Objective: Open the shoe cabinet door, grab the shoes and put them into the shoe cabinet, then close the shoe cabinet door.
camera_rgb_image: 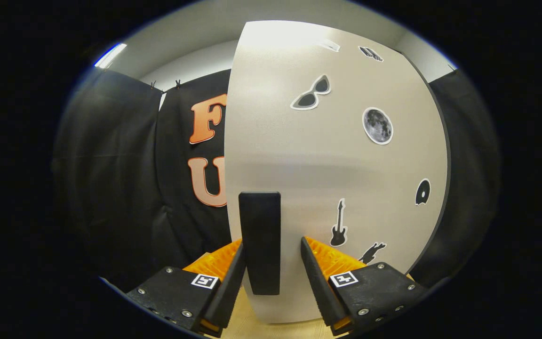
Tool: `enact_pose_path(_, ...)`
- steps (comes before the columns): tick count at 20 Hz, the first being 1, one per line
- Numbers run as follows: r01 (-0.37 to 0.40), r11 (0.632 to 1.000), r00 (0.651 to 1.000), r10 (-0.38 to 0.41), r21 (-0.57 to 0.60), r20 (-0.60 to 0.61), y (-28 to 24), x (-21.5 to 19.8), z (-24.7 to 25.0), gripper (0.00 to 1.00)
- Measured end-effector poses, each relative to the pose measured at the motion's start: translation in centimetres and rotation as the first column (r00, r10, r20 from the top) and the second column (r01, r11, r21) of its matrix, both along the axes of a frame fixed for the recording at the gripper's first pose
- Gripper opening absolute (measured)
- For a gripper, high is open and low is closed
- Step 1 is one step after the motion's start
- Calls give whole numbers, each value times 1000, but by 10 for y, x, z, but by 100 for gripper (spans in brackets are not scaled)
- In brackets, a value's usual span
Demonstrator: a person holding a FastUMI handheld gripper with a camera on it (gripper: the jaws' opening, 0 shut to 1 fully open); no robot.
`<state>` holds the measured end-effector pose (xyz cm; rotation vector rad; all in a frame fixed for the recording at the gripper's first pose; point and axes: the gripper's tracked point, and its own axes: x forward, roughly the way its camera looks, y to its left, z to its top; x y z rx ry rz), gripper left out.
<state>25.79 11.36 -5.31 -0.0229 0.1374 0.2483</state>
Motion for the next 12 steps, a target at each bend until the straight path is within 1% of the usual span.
enact_pose_path(4, 32, 999, 999, -33, 22, 18, -12, -19, 2, 76)
enact_pose_path(6, 42, 999, 999, -42, 24, 9, -22, -35, 5, 76)
enact_pose_path(12, 95, 995, 994, -96, 25, 48, -60, -95, 31, 77)
